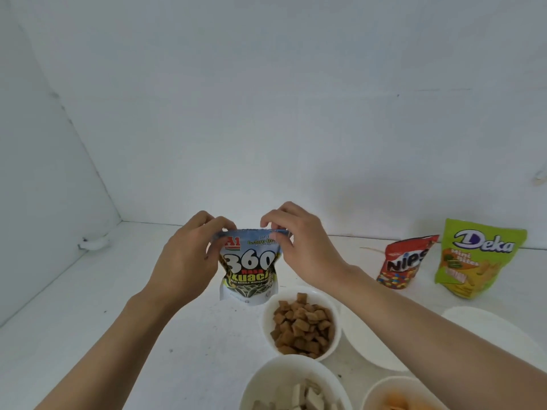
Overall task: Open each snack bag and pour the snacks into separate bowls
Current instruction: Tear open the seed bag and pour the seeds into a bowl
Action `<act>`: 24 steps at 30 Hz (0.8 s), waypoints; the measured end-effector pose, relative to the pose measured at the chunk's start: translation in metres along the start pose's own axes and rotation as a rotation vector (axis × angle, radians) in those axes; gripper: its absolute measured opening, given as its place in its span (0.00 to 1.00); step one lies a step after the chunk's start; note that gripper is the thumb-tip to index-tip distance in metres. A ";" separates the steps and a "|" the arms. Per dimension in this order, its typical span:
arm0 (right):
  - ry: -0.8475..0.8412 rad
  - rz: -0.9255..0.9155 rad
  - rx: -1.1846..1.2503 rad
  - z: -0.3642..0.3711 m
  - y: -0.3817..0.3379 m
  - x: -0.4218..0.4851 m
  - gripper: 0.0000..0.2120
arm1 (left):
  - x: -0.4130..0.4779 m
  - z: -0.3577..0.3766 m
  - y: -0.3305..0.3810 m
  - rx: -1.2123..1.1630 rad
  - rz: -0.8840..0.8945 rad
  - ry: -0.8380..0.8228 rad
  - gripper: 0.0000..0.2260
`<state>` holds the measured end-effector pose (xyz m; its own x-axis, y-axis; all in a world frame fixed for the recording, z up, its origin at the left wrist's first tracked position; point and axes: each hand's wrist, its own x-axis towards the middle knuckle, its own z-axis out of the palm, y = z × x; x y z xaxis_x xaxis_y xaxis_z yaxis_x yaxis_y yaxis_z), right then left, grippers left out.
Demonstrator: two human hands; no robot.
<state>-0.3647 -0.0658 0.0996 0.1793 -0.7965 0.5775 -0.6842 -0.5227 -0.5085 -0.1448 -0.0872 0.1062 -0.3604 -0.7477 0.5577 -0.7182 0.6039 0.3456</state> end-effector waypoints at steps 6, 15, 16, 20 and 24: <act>-0.076 -0.047 0.079 0.059 -0.023 -0.013 0.13 | -0.053 -0.028 -0.037 0.008 -0.050 -0.080 0.09; -0.171 -0.123 0.149 0.114 -0.022 -0.045 0.20 | -0.102 -0.037 -0.078 -0.011 -0.108 -0.435 0.09; -0.168 -0.103 0.164 0.117 -0.022 -0.048 0.21 | -0.104 -0.036 -0.079 -0.026 -0.117 -0.456 0.08; -0.140 -0.089 0.189 0.120 -0.024 -0.052 0.19 | -0.102 -0.033 -0.077 -0.145 -0.200 -0.456 0.07; -0.156 -0.133 0.148 0.119 -0.032 -0.053 0.13 | -0.095 -0.028 -0.075 -0.225 -0.303 -0.460 0.07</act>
<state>-0.2680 -0.0426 0.0091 0.3754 -0.7488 0.5462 -0.5381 -0.6559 -0.5294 -0.0403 -0.0539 0.0483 -0.4164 -0.9082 0.0421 -0.7035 0.3512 0.6178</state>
